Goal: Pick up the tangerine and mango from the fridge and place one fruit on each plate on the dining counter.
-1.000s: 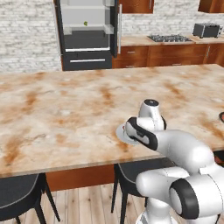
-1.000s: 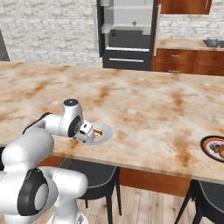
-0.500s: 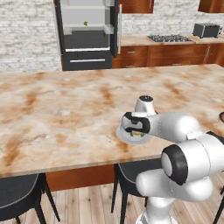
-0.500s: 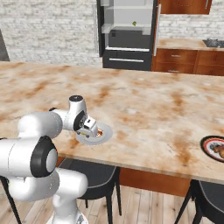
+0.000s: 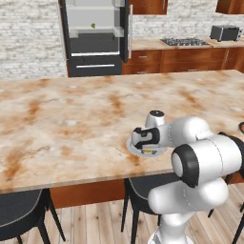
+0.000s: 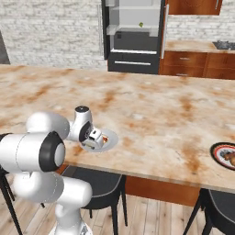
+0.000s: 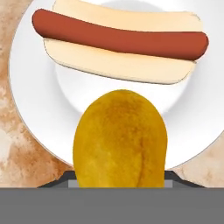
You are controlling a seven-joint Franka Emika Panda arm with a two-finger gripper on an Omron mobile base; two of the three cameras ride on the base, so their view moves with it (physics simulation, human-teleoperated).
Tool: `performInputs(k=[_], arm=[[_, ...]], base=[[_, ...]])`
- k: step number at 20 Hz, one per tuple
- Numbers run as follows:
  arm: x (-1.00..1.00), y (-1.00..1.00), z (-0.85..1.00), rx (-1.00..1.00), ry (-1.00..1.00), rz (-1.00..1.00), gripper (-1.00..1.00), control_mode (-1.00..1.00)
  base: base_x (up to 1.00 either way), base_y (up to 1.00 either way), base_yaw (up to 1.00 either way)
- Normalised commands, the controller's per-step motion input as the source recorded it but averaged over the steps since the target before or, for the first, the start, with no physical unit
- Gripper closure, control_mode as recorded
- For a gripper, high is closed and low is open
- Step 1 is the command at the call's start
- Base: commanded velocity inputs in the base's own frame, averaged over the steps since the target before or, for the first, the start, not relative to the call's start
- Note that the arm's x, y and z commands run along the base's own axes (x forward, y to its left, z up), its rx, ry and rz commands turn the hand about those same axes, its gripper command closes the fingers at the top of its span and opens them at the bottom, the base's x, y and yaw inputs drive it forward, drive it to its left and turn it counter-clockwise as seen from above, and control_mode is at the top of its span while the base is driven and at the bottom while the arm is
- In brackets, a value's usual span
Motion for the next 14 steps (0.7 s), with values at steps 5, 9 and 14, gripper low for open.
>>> performInputs(k=[5,9,14], arm=[[0.38,0.0,-0.01,0.0,0.07,0.0,1.0,-1.0],[0.05,-0.01,-0.18,0.0,0.08,0.0,1.0,-1.0],[0.07,0.0,-0.01,0.0,0.01,0.0,1.0,-1.0]], base=[[0.0,0.0,0.0],[0.0,0.0,0.0],[0.0,0.0,0.0]])
